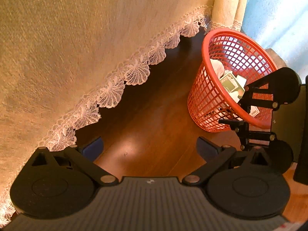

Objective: Organize objects
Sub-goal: 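Lower the basket with the right tool onto the wooden floor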

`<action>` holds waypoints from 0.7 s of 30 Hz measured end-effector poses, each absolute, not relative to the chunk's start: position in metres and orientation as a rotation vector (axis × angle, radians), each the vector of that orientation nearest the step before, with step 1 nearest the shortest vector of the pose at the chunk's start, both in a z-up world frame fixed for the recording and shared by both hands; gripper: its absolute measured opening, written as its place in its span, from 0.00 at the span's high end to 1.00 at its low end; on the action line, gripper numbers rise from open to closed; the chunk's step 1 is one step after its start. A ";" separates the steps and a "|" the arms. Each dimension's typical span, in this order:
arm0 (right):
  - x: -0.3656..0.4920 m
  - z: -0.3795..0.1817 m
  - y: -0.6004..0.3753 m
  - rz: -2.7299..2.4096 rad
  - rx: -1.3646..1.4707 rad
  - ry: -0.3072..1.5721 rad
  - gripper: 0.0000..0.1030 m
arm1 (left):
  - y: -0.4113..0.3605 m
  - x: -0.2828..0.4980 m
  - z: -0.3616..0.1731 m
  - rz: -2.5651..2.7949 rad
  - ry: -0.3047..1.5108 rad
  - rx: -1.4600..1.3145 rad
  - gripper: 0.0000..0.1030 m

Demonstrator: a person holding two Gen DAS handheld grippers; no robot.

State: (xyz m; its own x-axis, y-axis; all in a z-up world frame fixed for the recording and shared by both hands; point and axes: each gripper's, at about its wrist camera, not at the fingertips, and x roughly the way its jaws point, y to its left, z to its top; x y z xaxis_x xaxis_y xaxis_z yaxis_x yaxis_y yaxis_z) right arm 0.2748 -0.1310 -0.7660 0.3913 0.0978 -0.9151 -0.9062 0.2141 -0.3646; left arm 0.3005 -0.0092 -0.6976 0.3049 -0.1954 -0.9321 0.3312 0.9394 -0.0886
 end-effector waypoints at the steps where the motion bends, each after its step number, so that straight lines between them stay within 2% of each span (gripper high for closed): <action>1: 0.275 -0.766 -0.131 0.848 -1.131 0.916 0.89 | -0.009 0.300 -0.698 -0.350 1.214 0.129 0.02; 3: 0.273 -0.763 -0.132 0.838 -1.109 0.930 0.67 | -0.008 0.298 -0.698 -0.353 1.214 0.124 0.02; 4: 0.272 -0.762 -0.133 0.833 -1.099 0.933 0.46 | -0.008 0.298 -0.697 -0.353 1.213 0.123 0.02; 5: 0.270 -0.761 -0.134 0.829 -1.089 0.931 0.39 | -0.008 0.297 -0.697 -0.355 1.212 0.122 0.02; 13: 0.250 -0.746 -0.140 0.796 -1.073 0.948 0.39 | -0.006 0.286 -0.690 -0.365 1.198 0.117 0.02; 21: 0.226 -0.684 -0.141 0.751 -1.037 0.959 0.39 | -0.002 0.266 -0.642 -0.382 1.197 0.119 0.02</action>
